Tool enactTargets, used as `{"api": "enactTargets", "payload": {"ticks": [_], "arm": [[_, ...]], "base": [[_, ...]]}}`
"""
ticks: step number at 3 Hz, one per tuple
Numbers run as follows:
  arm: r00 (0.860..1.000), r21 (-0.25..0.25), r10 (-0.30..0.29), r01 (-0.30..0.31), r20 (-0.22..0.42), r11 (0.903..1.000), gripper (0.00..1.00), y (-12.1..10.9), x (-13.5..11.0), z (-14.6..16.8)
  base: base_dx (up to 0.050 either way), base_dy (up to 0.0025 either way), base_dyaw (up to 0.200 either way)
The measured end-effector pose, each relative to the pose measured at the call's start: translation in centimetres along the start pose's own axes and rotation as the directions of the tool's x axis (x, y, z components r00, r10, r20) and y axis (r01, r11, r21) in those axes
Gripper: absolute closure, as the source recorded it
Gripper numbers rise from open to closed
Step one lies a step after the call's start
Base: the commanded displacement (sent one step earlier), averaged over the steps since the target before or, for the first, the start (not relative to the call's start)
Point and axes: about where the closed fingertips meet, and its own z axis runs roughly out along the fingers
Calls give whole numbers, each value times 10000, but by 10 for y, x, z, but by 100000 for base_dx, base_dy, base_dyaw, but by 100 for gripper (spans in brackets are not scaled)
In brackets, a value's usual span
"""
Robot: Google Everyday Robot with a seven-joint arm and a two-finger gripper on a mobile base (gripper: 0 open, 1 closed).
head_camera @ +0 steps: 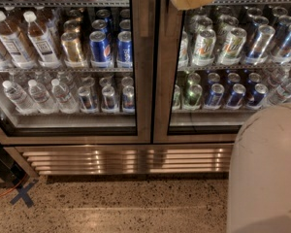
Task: Open right fridge door
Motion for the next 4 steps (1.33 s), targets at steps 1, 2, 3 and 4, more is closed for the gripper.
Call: {"api": "enactTargets", "payload": {"ticks": [1, 2, 3, 4], "arm": [[10000, 0, 0, 0, 0, 10000, 100, -2, 0, 0], [10000, -45, -27, 27, 13, 10000, 100, -7, 1, -2], [10000, -44, -27, 27, 14, 10000, 100, -4, -2, 1], [10000, -44, -27, 27, 14, 10000, 100, -9, 0, 0]], "base": [[0, 0, 0], [0, 0, 0], [-4300, 0, -3], [0, 0, 0]]}}
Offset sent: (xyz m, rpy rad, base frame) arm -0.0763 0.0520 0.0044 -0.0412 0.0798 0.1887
